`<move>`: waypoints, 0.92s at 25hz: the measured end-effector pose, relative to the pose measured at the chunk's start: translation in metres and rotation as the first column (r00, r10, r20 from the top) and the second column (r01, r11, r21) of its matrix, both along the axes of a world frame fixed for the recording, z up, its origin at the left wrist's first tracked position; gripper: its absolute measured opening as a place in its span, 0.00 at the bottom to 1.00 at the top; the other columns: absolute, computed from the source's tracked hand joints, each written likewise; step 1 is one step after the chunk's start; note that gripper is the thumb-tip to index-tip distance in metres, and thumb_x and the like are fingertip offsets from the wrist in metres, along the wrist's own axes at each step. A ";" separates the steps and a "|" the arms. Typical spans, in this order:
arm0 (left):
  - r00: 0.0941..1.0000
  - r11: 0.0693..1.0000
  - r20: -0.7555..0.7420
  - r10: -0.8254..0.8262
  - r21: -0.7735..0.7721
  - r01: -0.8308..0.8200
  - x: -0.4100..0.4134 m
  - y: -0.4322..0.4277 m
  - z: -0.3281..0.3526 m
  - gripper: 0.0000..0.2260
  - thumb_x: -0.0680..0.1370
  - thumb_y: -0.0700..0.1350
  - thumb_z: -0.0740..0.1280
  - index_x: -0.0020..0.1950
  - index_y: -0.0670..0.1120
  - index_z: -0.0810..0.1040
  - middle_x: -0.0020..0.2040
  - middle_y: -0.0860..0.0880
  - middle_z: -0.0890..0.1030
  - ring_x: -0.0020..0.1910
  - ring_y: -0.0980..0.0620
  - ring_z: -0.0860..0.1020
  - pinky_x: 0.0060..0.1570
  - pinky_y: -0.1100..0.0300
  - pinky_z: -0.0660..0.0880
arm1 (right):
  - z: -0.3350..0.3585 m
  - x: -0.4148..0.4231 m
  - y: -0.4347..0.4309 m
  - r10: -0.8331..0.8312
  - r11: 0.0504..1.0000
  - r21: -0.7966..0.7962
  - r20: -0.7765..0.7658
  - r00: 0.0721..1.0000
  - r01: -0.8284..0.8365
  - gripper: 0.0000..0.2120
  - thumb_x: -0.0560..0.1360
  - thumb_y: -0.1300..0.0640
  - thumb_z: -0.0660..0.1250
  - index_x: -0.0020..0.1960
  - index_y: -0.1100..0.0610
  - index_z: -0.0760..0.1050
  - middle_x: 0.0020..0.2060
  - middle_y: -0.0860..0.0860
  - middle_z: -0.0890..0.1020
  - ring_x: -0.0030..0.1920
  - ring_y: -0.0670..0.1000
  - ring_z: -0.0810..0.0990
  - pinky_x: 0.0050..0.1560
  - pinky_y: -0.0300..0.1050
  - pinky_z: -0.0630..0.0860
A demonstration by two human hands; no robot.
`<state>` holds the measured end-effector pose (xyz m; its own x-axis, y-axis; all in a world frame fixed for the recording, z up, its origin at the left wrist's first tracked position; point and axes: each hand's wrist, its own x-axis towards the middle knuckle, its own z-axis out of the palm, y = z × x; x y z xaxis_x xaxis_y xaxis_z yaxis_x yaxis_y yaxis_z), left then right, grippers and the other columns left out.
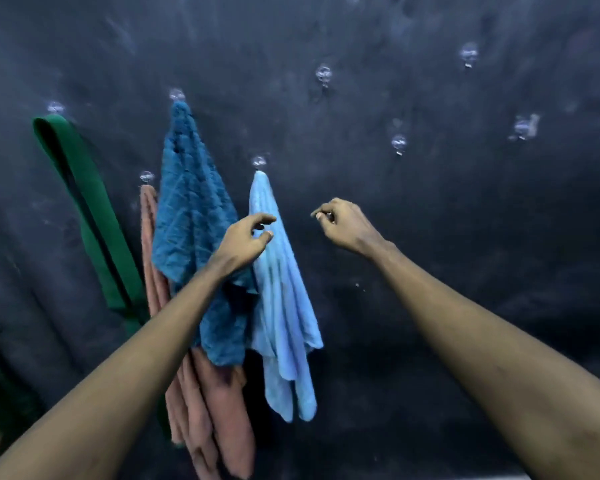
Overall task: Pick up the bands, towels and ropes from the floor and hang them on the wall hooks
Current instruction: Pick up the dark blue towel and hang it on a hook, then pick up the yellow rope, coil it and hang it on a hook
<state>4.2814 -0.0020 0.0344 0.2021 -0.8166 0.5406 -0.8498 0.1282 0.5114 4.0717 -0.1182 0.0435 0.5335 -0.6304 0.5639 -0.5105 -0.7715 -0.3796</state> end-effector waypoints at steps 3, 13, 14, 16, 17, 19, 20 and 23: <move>0.991 0.971 -0.023 -0.130 0.199 0.132 -0.069 -0.028 -0.030 0.18 0.77 0.42 0.69 0.67 0.48 0.76 0.64 0.48 0.79 0.64 0.52 0.76 0.65 0.59 0.68 | -0.040 -0.101 0.007 -0.172 0.978 0.107 -0.083 0.982 0.180 0.14 0.78 0.55 0.60 0.57 0.52 0.83 0.53 0.51 0.82 0.57 0.53 0.79 0.60 0.42 0.72; 0.833 0.753 -0.028 -0.552 0.413 0.513 -0.280 -0.110 -0.114 0.22 0.78 0.46 0.68 0.72 0.50 0.71 0.70 0.47 0.74 0.70 0.47 0.71 0.65 0.62 0.63 | -0.118 -0.414 0.084 -0.722 0.571 0.268 -0.285 0.630 0.776 0.17 0.77 0.51 0.61 0.63 0.53 0.79 0.59 0.54 0.83 0.62 0.57 0.79 0.64 0.49 0.74; 0.808 0.719 -0.031 -0.588 0.438 0.540 -0.302 -0.114 -0.125 0.23 0.78 0.46 0.68 0.73 0.50 0.70 0.71 0.47 0.73 0.70 0.47 0.70 0.67 0.61 0.63 | -0.126 -0.435 0.097 -0.748 0.522 0.283 -0.302 0.591 0.805 0.18 0.78 0.51 0.61 0.64 0.54 0.78 0.61 0.55 0.82 0.64 0.58 0.78 0.66 0.49 0.73; 0.770 0.660 -0.044 -0.636 0.485 0.573 -0.339 -0.122 -0.145 0.25 0.78 0.48 0.68 0.74 0.50 0.68 0.73 0.46 0.71 0.72 0.47 0.69 0.69 0.58 0.63 | -0.144 -0.469 0.118 -0.782 0.436 0.310 -0.334 0.526 0.845 0.19 0.79 0.51 0.60 0.67 0.57 0.75 0.64 0.57 0.80 0.66 0.59 0.76 0.67 0.49 0.72; 0.749 0.626 -0.057 -0.660 0.510 0.590 -0.358 -0.125 -0.155 0.25 0.78 0.48 0.68 0.75 0.50 0.67 0.74 0.46 0.70 0.72 0.46 0.68 0.70 0.57 0.62 | -0.155 -0.487 0.128 -0.795 0.395 0.329 -0.346 0.499 0.857 0.20 0.80 0.51 0.60 0.69 0.58 0.74 0.65 0.57 0.79 0.67 0.59 0.75 0.68 0.49 0.71; 0.720 0.567 -0.079 -0.690 0.560 0.604 -0.394 -0.132 -0.172 0.27 0.78 0.48 0.68 0.76 0.50 0.65 0.75 0.44 0.68 0.73 0.45 0.67 0.70 0.56 0.62 | -0.175 -0.520 0.144 -0.817 0.315 0.361 -0.367 0.445 0.877 0.21 0.80 0.50 0.60 0.69 0.59 0.74 0.66 0.58 0.78 0.67 0.59 0.75 0.68 0.49 0.70; 0.711 0.548 -0.085 -0.698 0.576 0.606 -0.409 -0.136 -0.179 0.27 0.79 0.48 0.68 0.76 0.50 0.65 0.75 0.44 0.68 0.73 0.45 0.66 0.70 0.56 0.62 | -0.183 -0.534 0.149 -0.823 0.282 0.371 -0.380 0.422 0.885 0.21 0.80 0.50 0.60 0.68 0.59 0.74 0.66 0.58 0.78 0.67 0.59 0.76 0.68 0.50 0.71; 0.679 0.500 -0.105 -0.726 0.597 0.627 -0.456 -0.153 -0.197 0.27 0.78 0.49 0.68 0.76 0.51 0.65 0.75 0.45 0.68 0.73 0.45 0.67 0.71 0.56 0.62 | -0.199 -0.577 0.149 -0.838 0.225 0.407 -0.382 0.389 0.885 0.22 0.80 0.49 0.59 0.70 0.59 0.73 0.67 0.58 0.77 0.68 0.59 0.75 0.69 0.49 0.70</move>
